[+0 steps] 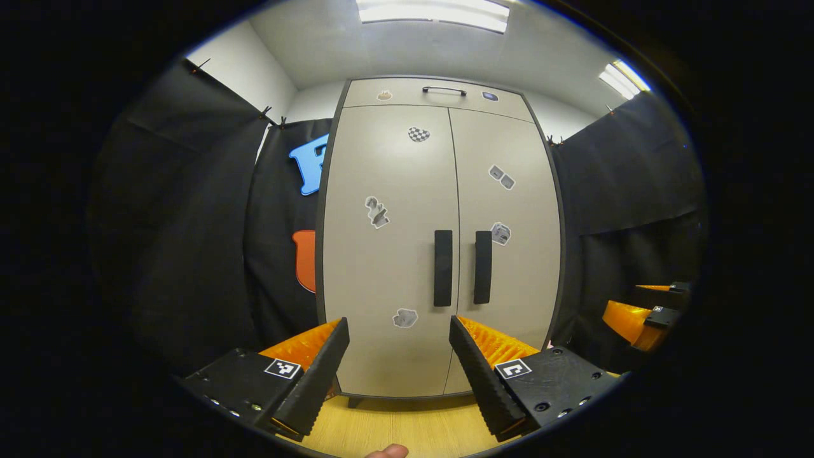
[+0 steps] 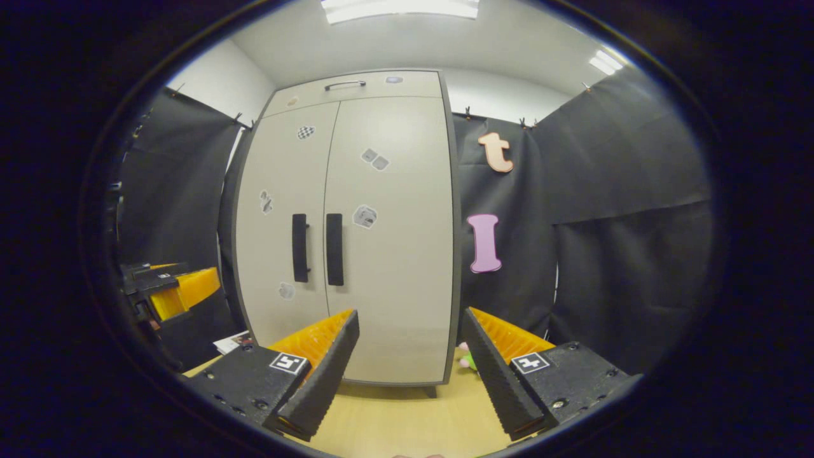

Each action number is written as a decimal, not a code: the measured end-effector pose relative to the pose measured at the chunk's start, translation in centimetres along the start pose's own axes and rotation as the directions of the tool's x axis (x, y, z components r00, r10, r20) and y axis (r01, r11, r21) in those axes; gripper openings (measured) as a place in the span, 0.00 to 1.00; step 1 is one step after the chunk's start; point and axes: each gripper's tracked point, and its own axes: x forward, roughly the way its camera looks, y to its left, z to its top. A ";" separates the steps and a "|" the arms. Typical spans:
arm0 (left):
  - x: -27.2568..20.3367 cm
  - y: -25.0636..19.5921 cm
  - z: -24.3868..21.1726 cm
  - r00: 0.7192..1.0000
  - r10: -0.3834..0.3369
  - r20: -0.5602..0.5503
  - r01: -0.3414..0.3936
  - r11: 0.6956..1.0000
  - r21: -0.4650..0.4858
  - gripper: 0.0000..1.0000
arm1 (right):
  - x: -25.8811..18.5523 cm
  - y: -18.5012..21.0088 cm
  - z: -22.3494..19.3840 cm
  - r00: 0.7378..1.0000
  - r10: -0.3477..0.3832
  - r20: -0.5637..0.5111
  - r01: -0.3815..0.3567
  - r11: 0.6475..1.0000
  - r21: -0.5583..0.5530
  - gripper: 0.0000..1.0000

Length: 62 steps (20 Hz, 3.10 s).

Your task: Open the right door of the double-door shoe cabinet with the right hand, and open the left door with the left hand.

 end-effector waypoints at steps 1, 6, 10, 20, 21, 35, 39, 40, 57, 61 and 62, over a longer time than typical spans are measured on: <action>0.0 0.0 0.0 1.000 0.000 0.000 0.000 1.000 -0.002 0.95 | 0.0 0.1 0.0 1.000 -0.001 0.002 0.001 1.000 -0.004 1.00; 0.7 0.3 0.0 1.000 0.001 0.000 -0.001 1.000 -0.007 0.95 | 0.4 0.2 0.4 1.000 -0.008 0.008 0.008 1.000 -0.005 1.00; 0.9 0.2 -0.4 1.000 -0.013 0.002 0.013 1.000 -0.001 0.95 | 1.7 1.1 1.4 1.000 0.010 0.019 -0.010 1.000 -0.006 1.00; -3.4 0.3 -4.0 0.997 -0.033 -0.067 0.036 0.998 0.056 0.95 | 12.1 6.0 7.9 0.994 0.074 0.079 -0.080 0.994 0.080 0.99; -3.8 0.2 -4.6 0.997 -0.036 -0.075 0.040 0.998 0.055 0.95 | 13.2 6.4 8.2 0.994 0.065 0.084 -0.071 0.995 0.069 0.99; -6.3 3.2 -6.7 0.991 -0.008 -0.134 0.005 1.000 -0.021 0.95 | 22.7 13.8 3.9 0.996 0.070 -0.060 -0.071 0.998 -0.004 1.00; -5.9 4.1 -7.0 0.990 0.004 -0.141 -0.009 0.999 -0.031 0.95 | 23.7 13.3 3.8 0.998 0.040 -0.052 -0.039 0.999 0.017 0.99; -5.9 4.3 -7.0 0.990 0.007 -0.141 -0.012 0.999 -0.032 0.95 | 23.6 13.1 3.8 0.998 0.030 -0.055 -0.029 0.999 0.015 0.97; -4.8 4.4 -7.2 0.991 -0.010 -0.136 0.001 0.998 -0.061 0.95 | 23.6 13.9 3.0 0.999 0.042 -0.009 -0.042 0.999 0.009 0.10; -4.7 4.2 -7.2 0.991 -0.015 -0.136 0.007 0.998 -0.065 0.95 | 23.4 13.9 3.0 0.999 0.049 -0.019 -0.049 0.999 -0.004 0.07; -4.7 4.1 -7.1 0.991 -0.015 -0.136 0.006 0.998 -0.062 0.95 | 23.3 13.9 3.0 0.998 0.055 -0.021 -0.055 0.998 0.001 0.08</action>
